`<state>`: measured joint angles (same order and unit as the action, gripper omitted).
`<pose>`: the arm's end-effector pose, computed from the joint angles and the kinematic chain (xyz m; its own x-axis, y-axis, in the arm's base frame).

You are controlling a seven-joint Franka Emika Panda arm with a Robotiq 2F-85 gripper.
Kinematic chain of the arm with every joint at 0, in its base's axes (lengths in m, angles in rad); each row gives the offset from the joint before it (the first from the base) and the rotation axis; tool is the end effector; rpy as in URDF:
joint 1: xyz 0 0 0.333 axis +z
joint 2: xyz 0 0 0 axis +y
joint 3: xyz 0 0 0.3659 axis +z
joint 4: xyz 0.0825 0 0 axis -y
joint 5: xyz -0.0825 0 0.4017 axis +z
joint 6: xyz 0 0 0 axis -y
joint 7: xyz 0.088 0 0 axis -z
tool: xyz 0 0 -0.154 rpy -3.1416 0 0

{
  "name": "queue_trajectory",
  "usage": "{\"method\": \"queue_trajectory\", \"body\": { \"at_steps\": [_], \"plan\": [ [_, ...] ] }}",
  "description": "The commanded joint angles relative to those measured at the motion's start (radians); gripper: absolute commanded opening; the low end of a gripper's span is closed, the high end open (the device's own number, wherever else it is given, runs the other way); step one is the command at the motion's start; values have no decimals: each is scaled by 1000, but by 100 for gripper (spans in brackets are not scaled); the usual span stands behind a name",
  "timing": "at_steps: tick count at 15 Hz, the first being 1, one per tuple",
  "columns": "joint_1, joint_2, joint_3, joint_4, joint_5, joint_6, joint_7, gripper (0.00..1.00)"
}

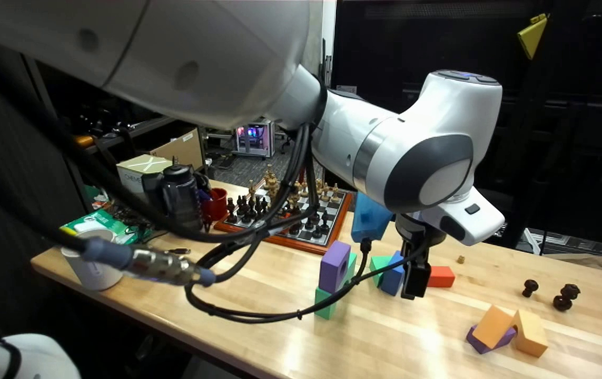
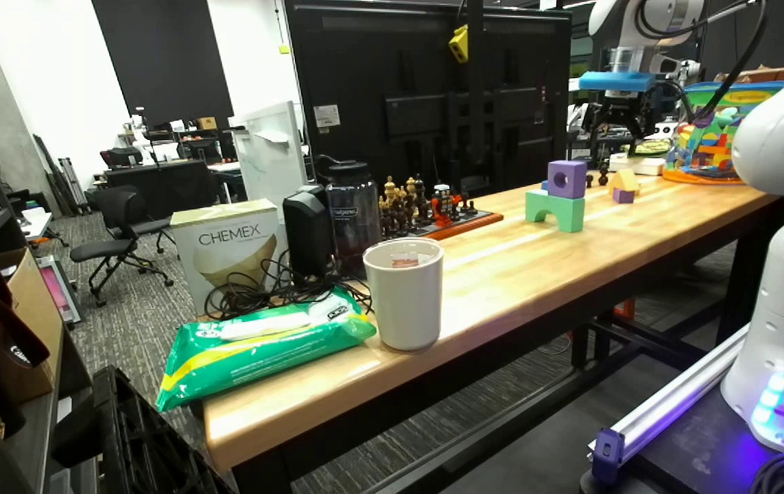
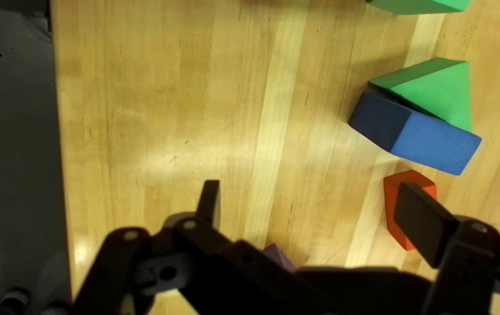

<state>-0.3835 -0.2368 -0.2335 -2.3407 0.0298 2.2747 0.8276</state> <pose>0.4040 -0.2874 0.4350 0.1058 -0.9931 0.0511 -0.9783 -0.1131 -0.1735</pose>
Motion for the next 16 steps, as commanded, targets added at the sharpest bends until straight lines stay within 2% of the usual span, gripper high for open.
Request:
{"method": "queue_trajectory", "body": {
  "at_steps": [1, 16],
  "plan": [
    [19, 53, -17, 59, 37, -5, -31, 100],
    [105, 193, 1, 196, 56, -11, -51, 100]
  ]
}}
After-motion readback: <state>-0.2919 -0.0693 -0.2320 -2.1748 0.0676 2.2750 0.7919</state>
